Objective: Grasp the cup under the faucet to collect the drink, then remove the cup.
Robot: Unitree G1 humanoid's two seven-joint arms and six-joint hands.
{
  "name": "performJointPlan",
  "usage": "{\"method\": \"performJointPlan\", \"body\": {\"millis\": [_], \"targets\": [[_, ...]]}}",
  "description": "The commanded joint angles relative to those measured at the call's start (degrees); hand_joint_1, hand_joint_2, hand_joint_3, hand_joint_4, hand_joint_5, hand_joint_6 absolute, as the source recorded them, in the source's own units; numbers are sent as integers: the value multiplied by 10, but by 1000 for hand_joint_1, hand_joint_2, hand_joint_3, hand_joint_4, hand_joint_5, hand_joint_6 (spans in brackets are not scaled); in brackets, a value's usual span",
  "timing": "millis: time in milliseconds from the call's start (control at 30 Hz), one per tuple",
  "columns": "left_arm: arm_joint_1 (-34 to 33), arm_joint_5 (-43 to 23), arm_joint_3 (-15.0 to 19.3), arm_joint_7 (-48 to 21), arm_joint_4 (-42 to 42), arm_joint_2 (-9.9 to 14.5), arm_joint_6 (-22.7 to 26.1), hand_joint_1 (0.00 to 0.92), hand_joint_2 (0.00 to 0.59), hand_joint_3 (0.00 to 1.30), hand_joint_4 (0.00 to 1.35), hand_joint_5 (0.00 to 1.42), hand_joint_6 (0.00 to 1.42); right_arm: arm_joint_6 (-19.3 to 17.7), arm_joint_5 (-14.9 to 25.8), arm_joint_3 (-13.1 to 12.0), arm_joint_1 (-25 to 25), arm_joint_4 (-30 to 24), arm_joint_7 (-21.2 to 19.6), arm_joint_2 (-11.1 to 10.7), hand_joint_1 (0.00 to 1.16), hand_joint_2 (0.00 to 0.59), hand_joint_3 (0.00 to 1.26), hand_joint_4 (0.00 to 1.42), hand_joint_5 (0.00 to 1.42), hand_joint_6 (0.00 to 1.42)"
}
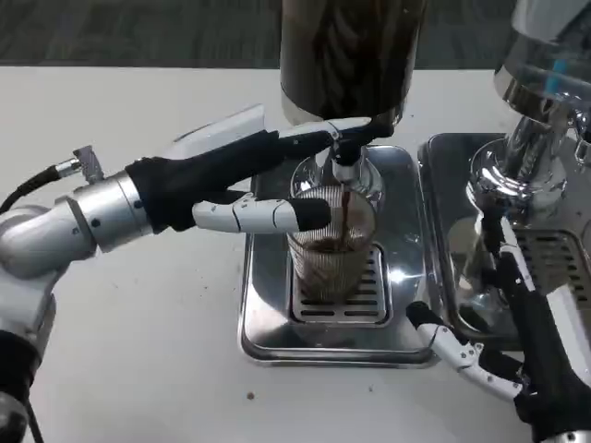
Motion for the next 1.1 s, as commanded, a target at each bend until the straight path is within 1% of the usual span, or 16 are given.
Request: {"method": "performJointPlan", "body": {"millis": [33, 100, 167, 267, 300, 333, 533, 633, 900, 1100], "targets": [[16, 14, -12, -9, -2, 7, -5, 0, 131, 127, 14, 31, 7, 10, 17, -10, -16, -9, 42, -14, 647, 198, 0, 0, 4, 145], [17, 13, -12, -9, -3, 7, -5, 0, 132, 128, 14, 31, 7, 14, 23, -9, -28, -7, 71, -25, 656, 206, 0, 0, 0, 133], [18, 13, -11, -8, -5, 8, -5, 0, 133, 128, 15, 31, 7, 17, 27, -9, -37, -6, 91, -32, 678, 205, 0, 0, 0, 115], [20, 12, -11, -8, -7, 9, -4, 0, 134, 128, 15, 31, 7, 20, 31, -10, -50, 0, 114, -37, 713, 204, 0, 0, 0, 126], [21, 12, -11, -7, -8, 10, -4, 0, 134, 128, 15, 31, 7, 21, 32, -11, -55, 3, 118, -37, 726, 199, 0, 0, 0, 137], [22, 11, -10, -7, -10, 10, -3, 0, 134, 128, 15, 31, 7, 21, 33, -12, -59, 6, 122, -38, 740, 206, 0, 0, 3, 140], [25, 9, -9, -7, -14, 13, -2, 0, 138, 128, 15, 31, 7, 25, 40, -12, -82, 22, 140, -41, 749, 203, 0, 0, 4, 145], [26, 9, -10, -7, -15, 13, -1, 0, 139, 128, 15, 31, 7, 23, 45, -12, -89, 32, 147, -39, 752, 201, 0, 0, 3, 157], [29, 10, -10, -7, -19, 16, -1, 0, 140, 128, 23, 31, 7, 17, 65, -9, -107, 64, 155, -26, 753, 200, 0, 0, 12, 160], [30, 10, -12, -9, -22, 18, 1, 0, 141, 128, 25, 35, 7, 21, 74, -9, -122, 74, 165, -17, 750, 198, 0, 0, 17, 162]]}}
